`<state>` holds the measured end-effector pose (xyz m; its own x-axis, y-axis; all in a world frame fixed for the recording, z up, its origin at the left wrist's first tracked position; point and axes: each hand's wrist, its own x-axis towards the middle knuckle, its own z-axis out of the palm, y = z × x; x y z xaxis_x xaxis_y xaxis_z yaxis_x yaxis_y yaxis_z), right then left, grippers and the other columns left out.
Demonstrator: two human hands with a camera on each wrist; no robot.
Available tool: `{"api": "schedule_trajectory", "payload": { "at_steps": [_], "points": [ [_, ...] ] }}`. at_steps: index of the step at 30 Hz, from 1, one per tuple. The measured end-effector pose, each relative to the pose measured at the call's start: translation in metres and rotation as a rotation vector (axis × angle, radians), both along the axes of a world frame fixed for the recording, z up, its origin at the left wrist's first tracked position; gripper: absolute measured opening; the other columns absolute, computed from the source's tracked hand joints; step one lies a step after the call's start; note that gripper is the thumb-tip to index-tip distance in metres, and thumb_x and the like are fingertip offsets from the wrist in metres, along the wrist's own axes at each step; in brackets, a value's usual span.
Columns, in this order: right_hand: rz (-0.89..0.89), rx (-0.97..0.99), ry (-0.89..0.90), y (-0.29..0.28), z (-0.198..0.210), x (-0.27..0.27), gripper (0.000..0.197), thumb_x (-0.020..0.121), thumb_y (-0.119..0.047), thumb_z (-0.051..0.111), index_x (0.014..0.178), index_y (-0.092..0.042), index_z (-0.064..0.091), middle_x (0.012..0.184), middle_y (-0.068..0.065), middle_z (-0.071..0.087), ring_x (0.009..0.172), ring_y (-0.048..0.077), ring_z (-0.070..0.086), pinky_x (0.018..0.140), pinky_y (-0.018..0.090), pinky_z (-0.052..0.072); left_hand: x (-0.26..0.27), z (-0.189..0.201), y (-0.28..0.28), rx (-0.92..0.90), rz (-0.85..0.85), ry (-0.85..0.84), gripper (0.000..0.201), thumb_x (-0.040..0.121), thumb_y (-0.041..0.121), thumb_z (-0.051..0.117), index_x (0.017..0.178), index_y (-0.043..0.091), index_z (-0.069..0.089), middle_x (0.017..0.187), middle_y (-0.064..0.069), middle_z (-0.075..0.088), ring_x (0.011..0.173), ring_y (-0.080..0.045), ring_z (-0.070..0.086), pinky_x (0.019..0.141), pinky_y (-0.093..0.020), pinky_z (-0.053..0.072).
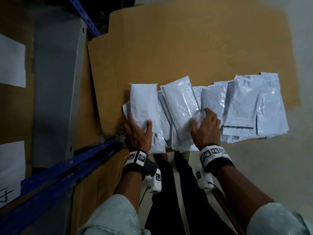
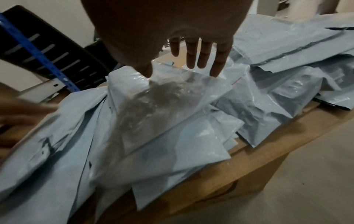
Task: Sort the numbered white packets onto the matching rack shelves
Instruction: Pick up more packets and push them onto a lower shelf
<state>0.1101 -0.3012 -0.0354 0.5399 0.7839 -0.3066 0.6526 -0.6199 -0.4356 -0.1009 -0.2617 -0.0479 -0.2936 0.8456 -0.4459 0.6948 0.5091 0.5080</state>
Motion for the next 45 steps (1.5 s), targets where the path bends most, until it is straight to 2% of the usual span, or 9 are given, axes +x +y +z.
{"api": "schedule_trajectory", "payload": {
  "at_steps": [4,6,9,13,21,30,36,41,45],
  "points": [
    [0.201,-0.105,0.014,-0.008,-0.008,-0.008,0.112,0.076,-0.076,0.066,0.158,-0.019,0.016,0.164,0.016,0.022,0.149,0.036,0.023,0.117,0.053,0.029,0.014,0.005,-0.002,-0.021,-0.117,0.110,0.131,0.059,0.078,0.075,0.159,0.026,0.008,0.156,-0.012,0.026,0.128,-0.037,0.042,0.102,-0.053,0.039],
    [0.234,-0.163,0.016,-0.009,-0.015,-0.011,0.123,0.069,-0.080,0.069,0.160,-0.023,0.008,0.166,0.017,0.017,0.150,0.036,0.021,0.118,0.054,0.028,0.018,0.000,0.000,-0.064,-0.107,0.155,0.138,0.055,0.074,0.080,0.159,0.023,0.004,0.156,-0.014,0.025,0.130,-0.037,0.040,0.104,-0.053,0.038],
    [0.206,-0.126,0.010,-0.009,-0.022,-0.013,0.120,0.068,-0.074,0.073,0.158,-0.023,0.012,0.159,0.017,0.028,0.141,0.038,0.032,0.113,0.055,0.036,0.019,-0.011,0.004,-0.115,-0.043,0.166,0.134,0.058,0.065,0.082,0.158,0.023,0.003,0.151,-0.017,0.029,0.127,-0.042,0.043,0.105,-0.054,0.035],
    [0.168,-0.027,0.020,-0.011,-0.025,-0.010,0.108,0.069,-0.066,0.073,0.154,-0.018,0.025,0.139,0.013,0.043,0.122,0.035,0.045,0.102,0.050,0.046,0.017,-0.016,0.005,-0.036,-0.014,0.138,0.125,0.059,0.053,0.081,0.157,0.022,0.010,0.144,-0.016,0.035,0.119,-0.041,0.047,0.100,-0.052,0.039],
    [0.078,0.145,0.151,-0.006,-0.008,-0.008,0.093,0.068,-0.039,0.081,0.147,-0.024,0.035,0.130,0.004,0.043,0.108,0.025,0.055,0.076,0.046,0.058,0.018,-0.003,-0.001,0.169,0.044,0.015,0.114,0.059,0.049,0.074,0.155,0.026,0.017,0.136,-0.012,0.039,0.109,-0.037,0.049,0.093,-0.051,0.048],
    [0.045,0.190,0.163,-0.014,0.018,-0.013,0.093,0.068,-0.035,0.082,0.147,-0.026,0.034,0.134,-0.001,0.040,0.115,0.022,0.053,0.075,0.038,0.056,0.016,0.031,-0.010,0.316,0.027,-0.065,0.110,0.060,0.042,0.077,0.155,0.027,0.023,0.139,-0.008,0.038,0.119,-0.029,0.046,0.097,-0.051,0.047],
    [0.035,0.234,0.155,-0.020,0.058,-0.011,0.094,0.068,-0.033,0.083,0.148,-0.025,0.035,0.137,-0.001,0.040,0.115,0.022,0.053,0.075,0.034,0.052,0.012,0.072,-0.017,0.412,0.006,-0.112,0.108,0.061,0.040,0.078,0.154,0.019,0.028,0.137,-0.012,0.039,0.120,-0.027,0.043,0.094,-0.034,0.039],
    [-0.012,0.279,0.133,-0.030,0.111,-0.012,0.094,0.068,-0.034,0.082,0.148,-0.028,0.033,0.135,-0.003,0.039,0.115,0.023,0.054,0.076,0.044,0.057,0.007,0.126,-0.031,0.475,0.023,-0.124,0.108,0.059,0.030,0.083,0.153,0.013,0.034,0.136,-0.016,0.043,0.121,-0.025,0.039,0.098,-0.036,0.037],
    [-0.026,0.330,0.141,-0.041,0.154,-0.013,0.092,0.071,-0.033,0.082,0.149,-0.026,0.033,0.135,-0.002,0.038,0.120,0.023,0.051,0.076,0.046,0.057,0.008,0.170,-0.044,0.537,0.021,-0.139,0.106,0.057,0.034,0.079,0.151,0.013,0.036,0.138,-0.014,0.043,0.127,-0.032,0.040,0.101,-0.042,0.038]
  ]
}}
